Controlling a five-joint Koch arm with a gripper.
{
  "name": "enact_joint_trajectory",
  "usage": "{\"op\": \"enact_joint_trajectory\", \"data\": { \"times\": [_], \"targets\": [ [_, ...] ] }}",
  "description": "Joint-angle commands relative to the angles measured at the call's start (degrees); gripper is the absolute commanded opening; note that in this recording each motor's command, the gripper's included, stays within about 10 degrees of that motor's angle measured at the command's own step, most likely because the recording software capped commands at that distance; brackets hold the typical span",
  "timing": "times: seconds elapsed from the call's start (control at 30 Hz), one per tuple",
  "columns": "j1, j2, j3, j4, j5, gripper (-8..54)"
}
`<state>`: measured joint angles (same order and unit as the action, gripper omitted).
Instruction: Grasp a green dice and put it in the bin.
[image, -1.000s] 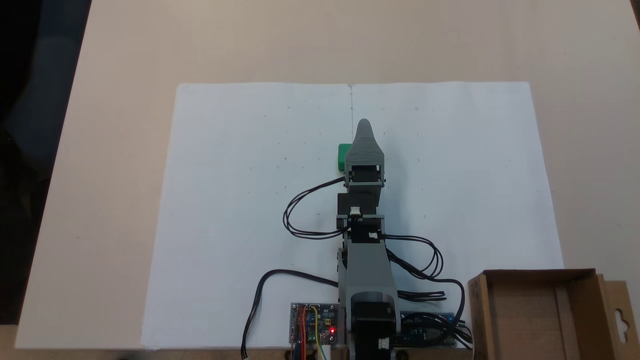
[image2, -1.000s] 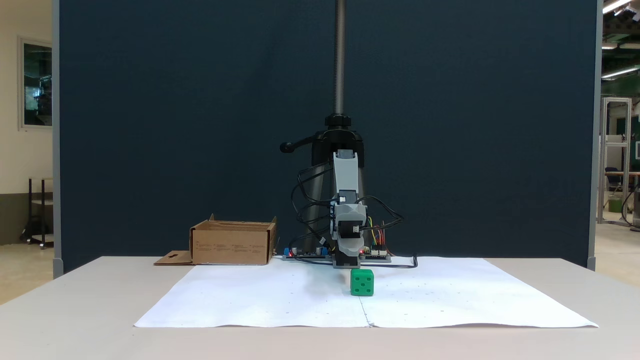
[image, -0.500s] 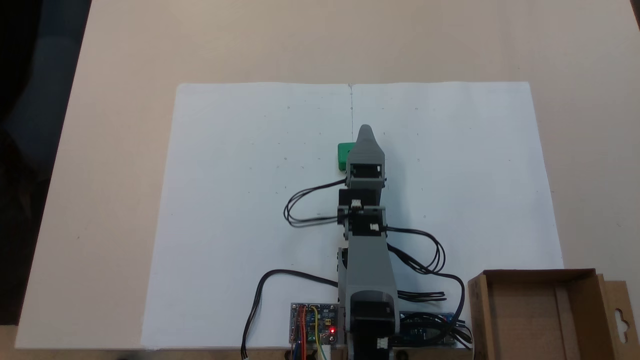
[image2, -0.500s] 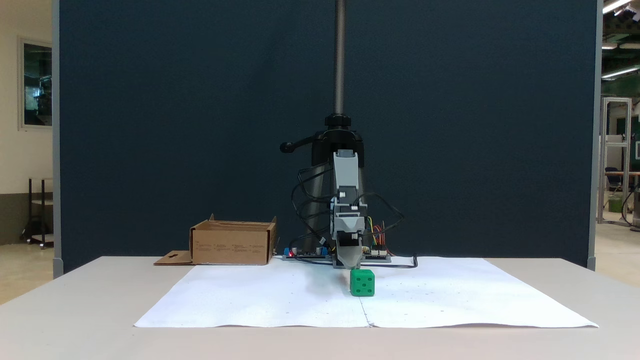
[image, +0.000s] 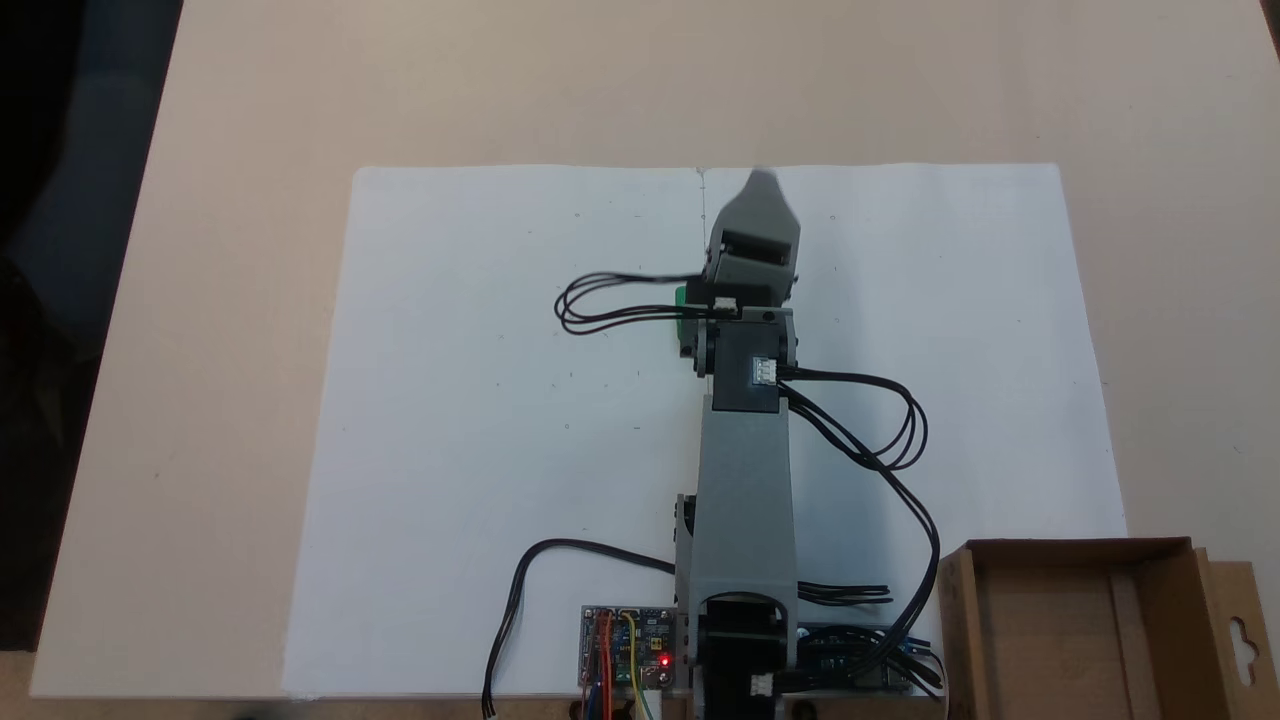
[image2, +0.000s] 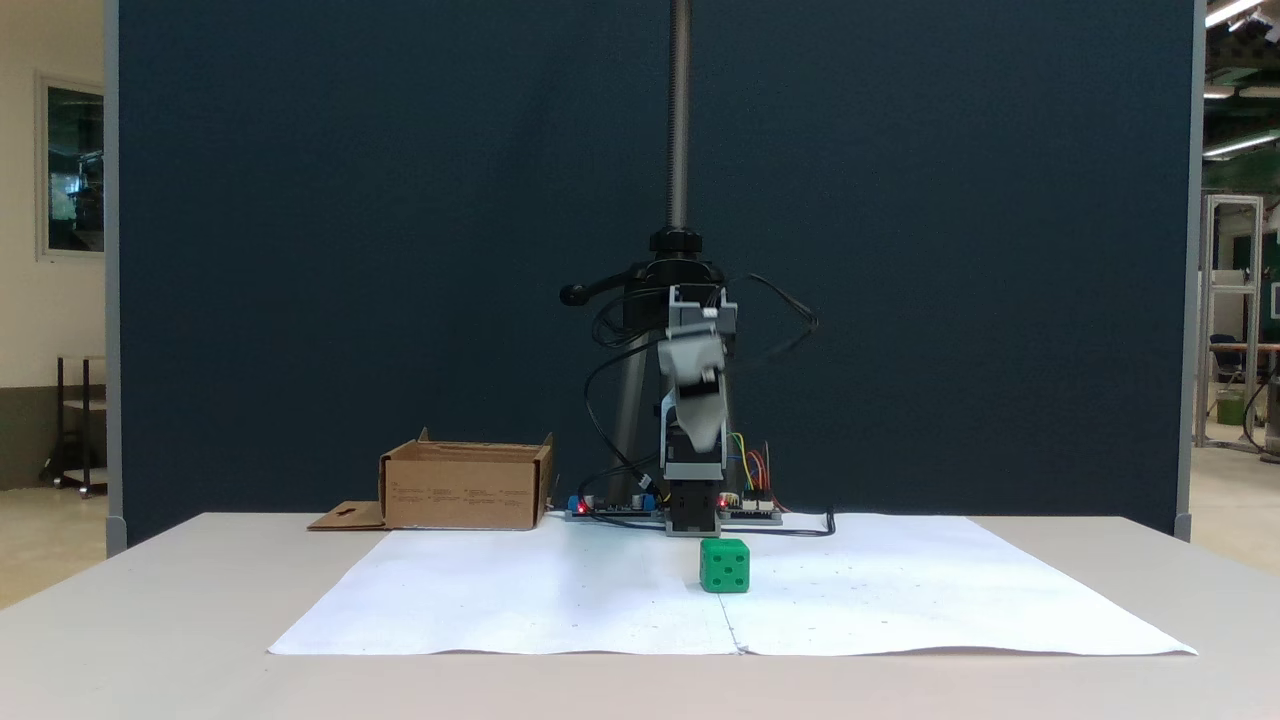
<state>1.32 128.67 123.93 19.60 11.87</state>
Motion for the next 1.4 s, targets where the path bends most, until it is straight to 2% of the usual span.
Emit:
{"op": "enact_joint_trajectory", "data": {
  "times": [0.0,0.17,0.3,0.77,1.23,1.37],
  "targets": [
    [-0.53,6.15,-3.16,5.52,5.54,43.3],
    [-5.71,1.14,-5.01,22.06,8.26,42.2],
    [-6.06,-5.36,-9.58,26.63,8.79,42.2],
    [-9.49,-29.0,-23.12,28.56,8.35,42.4],
    [-11.43,-33.84,-24.26,34.45,-7.56,43.1],
    [-12.04,-34.28,-24.61,35.86,-8.17,44.4]
  ]
}}
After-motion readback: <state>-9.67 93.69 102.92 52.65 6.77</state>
